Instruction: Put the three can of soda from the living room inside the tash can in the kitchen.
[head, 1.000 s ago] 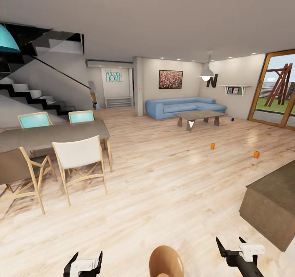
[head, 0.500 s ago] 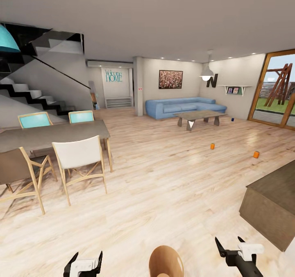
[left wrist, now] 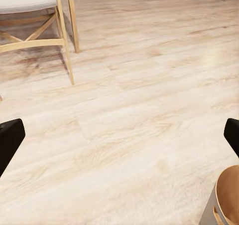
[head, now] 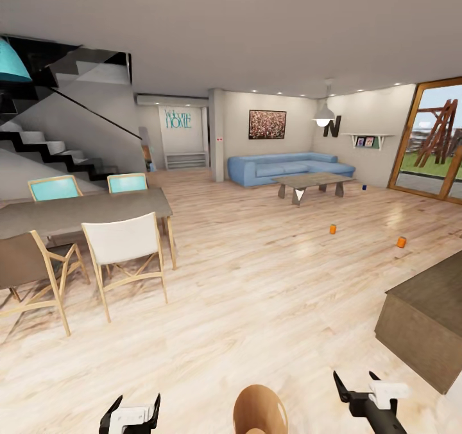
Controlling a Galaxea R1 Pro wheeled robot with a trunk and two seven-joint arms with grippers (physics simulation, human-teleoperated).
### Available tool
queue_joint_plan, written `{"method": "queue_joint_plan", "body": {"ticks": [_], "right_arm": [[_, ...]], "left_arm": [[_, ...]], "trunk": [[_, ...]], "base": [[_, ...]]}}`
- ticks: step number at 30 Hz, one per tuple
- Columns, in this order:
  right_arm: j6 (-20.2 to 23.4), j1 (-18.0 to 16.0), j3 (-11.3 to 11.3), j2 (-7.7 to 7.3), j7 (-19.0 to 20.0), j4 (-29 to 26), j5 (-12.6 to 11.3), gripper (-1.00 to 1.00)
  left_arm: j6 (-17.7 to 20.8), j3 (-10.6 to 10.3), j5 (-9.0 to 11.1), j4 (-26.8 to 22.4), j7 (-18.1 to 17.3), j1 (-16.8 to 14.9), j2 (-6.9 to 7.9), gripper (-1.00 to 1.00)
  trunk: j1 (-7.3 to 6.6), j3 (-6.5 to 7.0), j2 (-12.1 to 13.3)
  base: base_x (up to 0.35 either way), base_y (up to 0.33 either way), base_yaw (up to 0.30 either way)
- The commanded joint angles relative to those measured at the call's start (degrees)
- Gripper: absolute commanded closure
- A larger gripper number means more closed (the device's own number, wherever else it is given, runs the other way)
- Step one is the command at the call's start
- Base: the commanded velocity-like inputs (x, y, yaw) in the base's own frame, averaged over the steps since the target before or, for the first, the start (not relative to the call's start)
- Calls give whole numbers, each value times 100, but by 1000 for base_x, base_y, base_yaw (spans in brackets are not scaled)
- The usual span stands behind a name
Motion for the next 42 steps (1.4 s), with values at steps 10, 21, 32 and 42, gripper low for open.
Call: {"method": "queue_joint_plan", "body": {"ticks": [10,21,32,42], "right_arm": [[-8,1,9,89,-391,0,29,-100],[1,-4,57,96,-450,0,47,-100],[10,-6,140,93,-455,3,124,-100],[918,-117,432,87,-453,-40,302,-100]], "left_arm": [[0,0,2,-2,0,0,0,-100],[11,15,16,-58,19,0,7,-100],[11,15,621,-126,40,2,9,-100],[16,10,660,-97,36,0,9,-100]], "trunk": [[0,0,0],[0,0,0],[0,0,0],[0,0,0]], "base": [[0,0,164],[0,0,82],[0,0,5],[0,0,0]]}}
